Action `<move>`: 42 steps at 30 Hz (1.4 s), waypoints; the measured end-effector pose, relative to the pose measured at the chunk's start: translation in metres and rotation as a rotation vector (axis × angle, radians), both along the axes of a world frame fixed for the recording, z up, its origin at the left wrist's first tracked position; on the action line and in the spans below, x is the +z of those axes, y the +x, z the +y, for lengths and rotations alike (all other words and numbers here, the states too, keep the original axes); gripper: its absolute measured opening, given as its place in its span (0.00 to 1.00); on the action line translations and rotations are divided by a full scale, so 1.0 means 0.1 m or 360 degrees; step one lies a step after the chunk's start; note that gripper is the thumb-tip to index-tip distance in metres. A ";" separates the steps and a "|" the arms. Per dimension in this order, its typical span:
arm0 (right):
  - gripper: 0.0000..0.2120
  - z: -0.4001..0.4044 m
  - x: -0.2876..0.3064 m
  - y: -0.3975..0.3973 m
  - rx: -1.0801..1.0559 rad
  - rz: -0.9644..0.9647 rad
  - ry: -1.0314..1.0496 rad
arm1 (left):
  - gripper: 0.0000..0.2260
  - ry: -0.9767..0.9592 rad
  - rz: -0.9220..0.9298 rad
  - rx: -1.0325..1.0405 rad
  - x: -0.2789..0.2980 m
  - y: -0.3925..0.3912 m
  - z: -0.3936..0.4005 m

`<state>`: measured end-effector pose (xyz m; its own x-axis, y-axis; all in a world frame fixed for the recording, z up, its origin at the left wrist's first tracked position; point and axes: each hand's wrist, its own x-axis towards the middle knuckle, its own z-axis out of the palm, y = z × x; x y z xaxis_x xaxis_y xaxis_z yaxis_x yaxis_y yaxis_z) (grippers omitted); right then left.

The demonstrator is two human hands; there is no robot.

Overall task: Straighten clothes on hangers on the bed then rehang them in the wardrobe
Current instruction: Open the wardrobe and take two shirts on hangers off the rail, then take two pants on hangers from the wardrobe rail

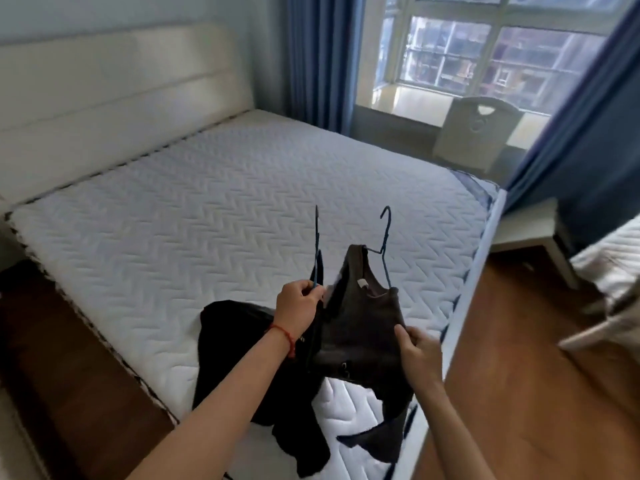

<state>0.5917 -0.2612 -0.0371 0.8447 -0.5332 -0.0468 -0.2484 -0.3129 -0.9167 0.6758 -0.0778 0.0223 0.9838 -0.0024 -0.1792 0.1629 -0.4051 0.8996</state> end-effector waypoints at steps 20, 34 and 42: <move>0.16 1.48 -0.63 0.54 0.1183 0.1024 -0.0287 | 0.08 0.0369 0.0772 0.0308 -1.15 -0.68 2.21; 0.16 4.68 -0.58 -0.13 0.2645 0.0680 -0.0996 | 0.14 0.0137 0.0758 0.1703 -1.16 -3.52 4.22; 0.09 5.87 -0.30 -0.82 0.3354 0.0392 -0.1079 | 0.04 -0.0155 0.0752 0.2193 -1.09 -4.25 4.37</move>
<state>0.5094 0.3260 -0.0671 0.0565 0.8830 -0.4661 0.7109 -0.3633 -0.6022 0.2512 0.3590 -0.0865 0.0674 0.8430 -0.5337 0.6453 0.3712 0.6677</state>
